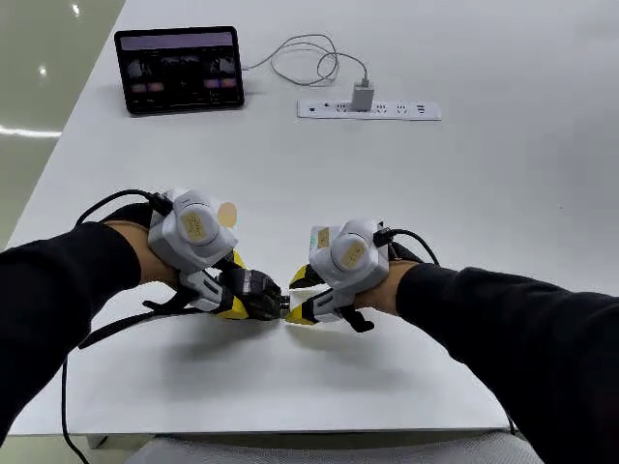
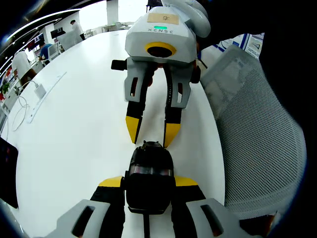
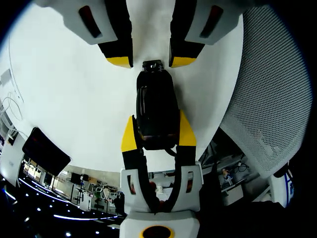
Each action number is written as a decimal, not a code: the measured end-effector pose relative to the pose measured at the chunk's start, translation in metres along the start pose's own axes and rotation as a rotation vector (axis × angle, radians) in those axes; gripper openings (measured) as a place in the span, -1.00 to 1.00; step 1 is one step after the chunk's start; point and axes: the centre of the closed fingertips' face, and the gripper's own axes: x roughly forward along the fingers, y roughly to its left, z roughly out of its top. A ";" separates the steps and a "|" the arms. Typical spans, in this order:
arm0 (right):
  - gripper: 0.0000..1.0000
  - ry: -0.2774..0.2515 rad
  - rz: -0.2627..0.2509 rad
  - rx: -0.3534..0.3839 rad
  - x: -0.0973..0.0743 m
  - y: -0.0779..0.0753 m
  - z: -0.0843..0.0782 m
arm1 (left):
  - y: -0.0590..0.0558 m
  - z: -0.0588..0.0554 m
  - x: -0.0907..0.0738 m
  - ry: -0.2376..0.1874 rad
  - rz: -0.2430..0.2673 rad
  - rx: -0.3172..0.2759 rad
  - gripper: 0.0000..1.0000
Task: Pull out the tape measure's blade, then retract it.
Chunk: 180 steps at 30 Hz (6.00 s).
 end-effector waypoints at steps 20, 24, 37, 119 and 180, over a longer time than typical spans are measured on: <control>-0.76 0.013 0.013 -0.064 0.009 0.001 0.000 | 0.001 -0.001 0.000 -0.005 -0.001 -0.012 -0.37; -0.79 0.006 0.018 -0.074 0.008 0.001 0.000 | 0.001 0.000 0.000 -0.008 0.000 -0.018 -0.37; -0.83 -0.001 0.024 -0.048 0.006 0.003 -0.002 | 0.001 0.000 0.000 -0.011 -0.003 -0.025 -0.37; -0.81 0.024 0.018 -0.006 -0.022 -0.004 -0.035 | 0.001 -0.001 -0.001 -0.033 0.022 -0.051 -0.37; -0.81 0.047 0.008 0.024 -0.041 -0.006 -0.058 | 0.002 -0.001 0.003 -0.046 0.017 -0.045 -0.37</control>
